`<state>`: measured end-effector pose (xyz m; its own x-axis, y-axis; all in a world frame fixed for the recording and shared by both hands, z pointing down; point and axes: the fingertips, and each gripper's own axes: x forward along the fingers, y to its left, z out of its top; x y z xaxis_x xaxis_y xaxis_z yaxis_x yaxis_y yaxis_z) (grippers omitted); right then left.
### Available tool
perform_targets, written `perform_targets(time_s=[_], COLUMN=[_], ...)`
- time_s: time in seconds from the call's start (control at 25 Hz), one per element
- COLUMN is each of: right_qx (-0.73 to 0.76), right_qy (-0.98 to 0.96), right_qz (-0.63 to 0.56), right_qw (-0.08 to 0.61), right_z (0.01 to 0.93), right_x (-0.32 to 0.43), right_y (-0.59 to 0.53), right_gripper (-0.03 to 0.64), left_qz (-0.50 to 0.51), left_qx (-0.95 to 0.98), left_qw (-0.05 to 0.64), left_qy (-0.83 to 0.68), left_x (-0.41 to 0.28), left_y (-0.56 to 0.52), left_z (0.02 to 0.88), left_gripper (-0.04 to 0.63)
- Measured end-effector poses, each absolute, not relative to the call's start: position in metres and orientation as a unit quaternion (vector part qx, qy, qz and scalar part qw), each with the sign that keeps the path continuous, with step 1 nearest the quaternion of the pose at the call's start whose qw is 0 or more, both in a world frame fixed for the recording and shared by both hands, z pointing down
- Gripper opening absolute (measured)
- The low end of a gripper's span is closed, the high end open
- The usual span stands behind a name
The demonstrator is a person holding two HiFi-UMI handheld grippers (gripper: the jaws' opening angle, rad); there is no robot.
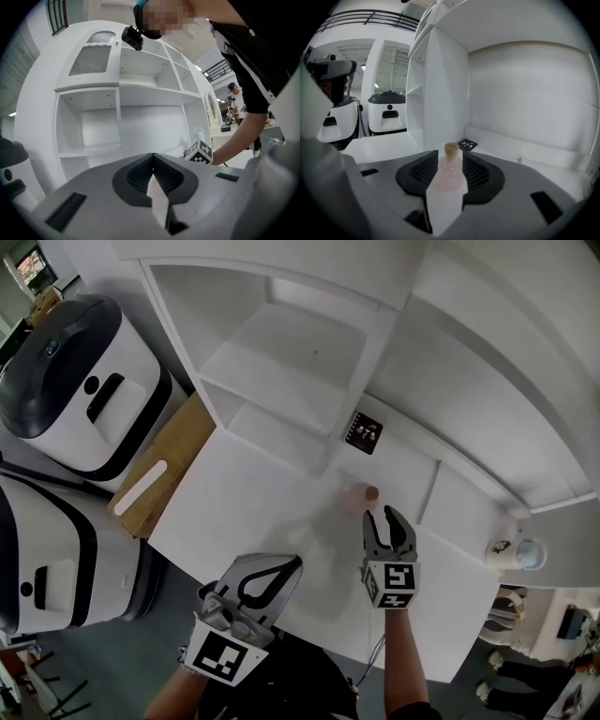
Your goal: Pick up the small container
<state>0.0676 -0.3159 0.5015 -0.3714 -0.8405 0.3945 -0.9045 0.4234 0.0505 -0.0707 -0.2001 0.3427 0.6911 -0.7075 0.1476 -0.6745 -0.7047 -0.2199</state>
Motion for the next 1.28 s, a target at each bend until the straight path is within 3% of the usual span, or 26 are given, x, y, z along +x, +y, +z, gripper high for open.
perform_targets(time_s=[1.28], right_qx=[0.528], right_qy=[-0.825], right_qz=[0.108], right_qw=[0.171], right_z=[0.525], right_x=[0.058], right_y=[-0.357], right_gripper=[0.135], left_qz=[-0.12], left_qx=[-0.914], left_qw=[0.066], left_qy=[0.382], left_x=[-0.082], left_y=[-0.202], left_z=[0.358], left_gripper=[0.002])
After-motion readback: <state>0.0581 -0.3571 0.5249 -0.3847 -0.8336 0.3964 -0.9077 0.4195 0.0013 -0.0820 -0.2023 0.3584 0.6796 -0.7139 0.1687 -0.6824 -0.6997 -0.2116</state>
